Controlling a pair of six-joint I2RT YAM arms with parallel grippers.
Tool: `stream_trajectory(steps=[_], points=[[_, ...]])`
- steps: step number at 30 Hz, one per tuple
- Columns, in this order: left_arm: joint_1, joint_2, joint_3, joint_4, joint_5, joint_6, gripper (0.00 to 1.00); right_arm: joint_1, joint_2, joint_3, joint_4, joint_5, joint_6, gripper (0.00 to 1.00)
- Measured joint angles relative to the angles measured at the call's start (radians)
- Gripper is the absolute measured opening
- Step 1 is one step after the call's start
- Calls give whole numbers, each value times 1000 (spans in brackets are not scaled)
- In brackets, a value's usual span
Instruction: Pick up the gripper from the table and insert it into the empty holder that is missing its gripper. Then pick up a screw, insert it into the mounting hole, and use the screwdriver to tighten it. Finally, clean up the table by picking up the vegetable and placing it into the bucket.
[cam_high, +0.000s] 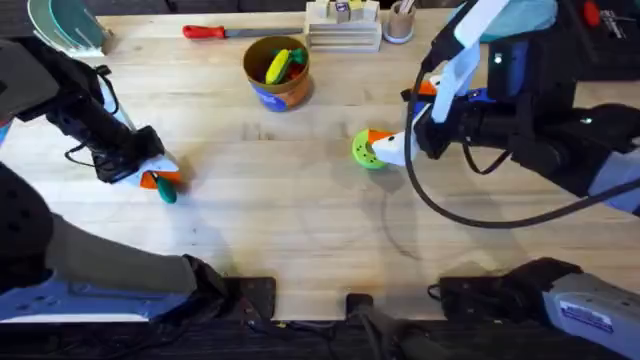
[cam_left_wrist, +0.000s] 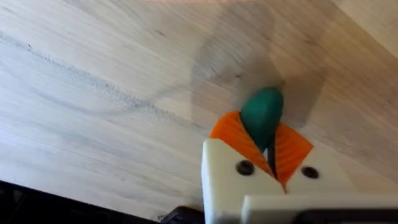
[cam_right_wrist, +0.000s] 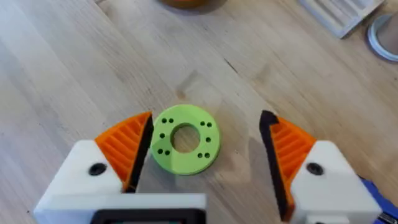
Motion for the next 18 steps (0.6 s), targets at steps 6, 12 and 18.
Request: stream_trajectory(steps=[6, 12, 18], points=[[-96, -4, 92, -131, 0, -17, 25, 0, 0, 0, 0, 0, 0, 992], [-300, -15, 327, -130, 4, -71, 25, 0, 0, 0, 0, 0, 0, 991], [-503, -30, 424, 135, 70, -108, 25, 0, 0, 0, -1, 0, 0, 992]])
